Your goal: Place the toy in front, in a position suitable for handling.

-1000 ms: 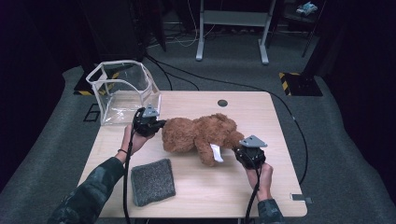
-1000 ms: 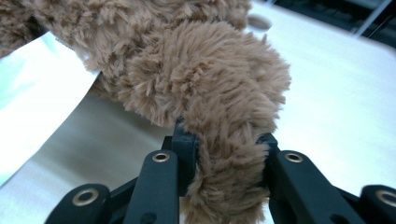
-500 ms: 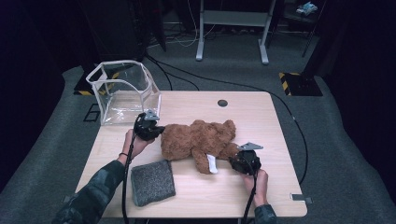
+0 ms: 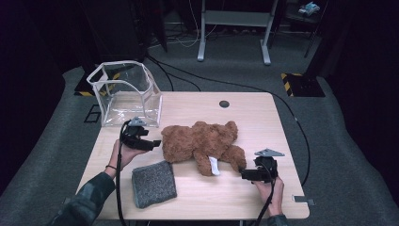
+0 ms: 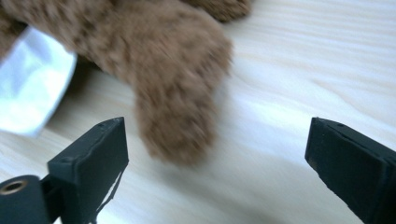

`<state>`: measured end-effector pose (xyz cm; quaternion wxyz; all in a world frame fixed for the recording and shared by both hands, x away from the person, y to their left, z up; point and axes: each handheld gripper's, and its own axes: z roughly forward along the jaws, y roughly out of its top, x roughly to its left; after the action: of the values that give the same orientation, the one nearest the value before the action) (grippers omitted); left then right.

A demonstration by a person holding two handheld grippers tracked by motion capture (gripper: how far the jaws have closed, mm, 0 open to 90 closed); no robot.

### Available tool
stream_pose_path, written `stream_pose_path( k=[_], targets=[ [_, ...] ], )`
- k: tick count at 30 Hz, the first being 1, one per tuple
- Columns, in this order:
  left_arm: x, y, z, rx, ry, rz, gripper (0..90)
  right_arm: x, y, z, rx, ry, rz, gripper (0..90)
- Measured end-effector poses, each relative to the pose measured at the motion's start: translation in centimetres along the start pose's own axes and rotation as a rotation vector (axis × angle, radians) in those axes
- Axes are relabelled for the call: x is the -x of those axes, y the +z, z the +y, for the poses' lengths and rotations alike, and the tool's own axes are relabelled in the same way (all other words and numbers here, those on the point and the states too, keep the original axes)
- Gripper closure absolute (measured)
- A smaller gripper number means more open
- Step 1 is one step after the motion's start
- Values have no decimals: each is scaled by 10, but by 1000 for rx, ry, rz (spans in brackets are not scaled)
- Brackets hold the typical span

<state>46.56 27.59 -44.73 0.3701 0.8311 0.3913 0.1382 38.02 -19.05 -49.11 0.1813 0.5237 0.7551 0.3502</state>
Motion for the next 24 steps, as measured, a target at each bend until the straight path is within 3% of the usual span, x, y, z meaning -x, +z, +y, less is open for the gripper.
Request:
stream_pose_path(
  k=[6,13,18,23,24],
  targets=[
    [20,-18,-17,11,27,-21,147,18,-6,-22,-23,38,-34,0],
    [50,-22,-44,-5,73,-18,70,34,-6,-46,-35,70,-84,0],
    [69,-17,-65,-25,84,-24,57,36,-7,-52,-31,36,-120,0],
    [87,-16,-78,-26,100,-20,64,35,-7,-53,-30,46,-129,0],
    [89,-16,-79,-31,100,-23,79,35,-6,-52,-25,25,-142,0]
  ],
)
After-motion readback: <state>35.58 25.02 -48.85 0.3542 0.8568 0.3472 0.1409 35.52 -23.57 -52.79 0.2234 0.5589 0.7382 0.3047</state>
